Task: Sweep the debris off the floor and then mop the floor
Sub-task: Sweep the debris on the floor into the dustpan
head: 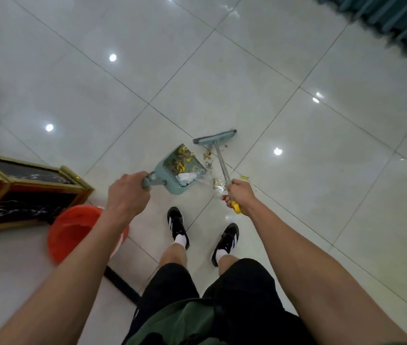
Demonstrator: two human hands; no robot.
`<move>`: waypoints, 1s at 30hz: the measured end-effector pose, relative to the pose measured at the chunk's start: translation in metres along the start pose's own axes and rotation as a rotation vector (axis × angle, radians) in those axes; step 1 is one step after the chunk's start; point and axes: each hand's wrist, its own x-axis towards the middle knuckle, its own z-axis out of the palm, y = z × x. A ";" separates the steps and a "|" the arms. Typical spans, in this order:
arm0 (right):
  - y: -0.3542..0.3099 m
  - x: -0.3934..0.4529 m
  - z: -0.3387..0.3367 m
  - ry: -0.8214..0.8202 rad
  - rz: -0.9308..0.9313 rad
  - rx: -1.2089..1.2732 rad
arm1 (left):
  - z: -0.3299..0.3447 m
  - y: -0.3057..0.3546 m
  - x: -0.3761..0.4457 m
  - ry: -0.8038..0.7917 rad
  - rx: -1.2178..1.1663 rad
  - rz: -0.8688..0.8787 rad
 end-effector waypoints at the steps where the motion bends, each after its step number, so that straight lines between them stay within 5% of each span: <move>1: 0.004 0.003 0.000 -0.015 0.001 -0.021 | 0.002 0.001 -0.006 0.002 0.010 -0.013; 15: 0.094 -0.029 -0.033 0.064 0.038 -0.419 | 0.019 -0.018 -0.026 -0.064 0.051 0.001; 30: 0.128 -0.071 -0.080 0.159 0.012 -0.472 | 0.029 -0.014 -0.008 -0.068 0.082 0.132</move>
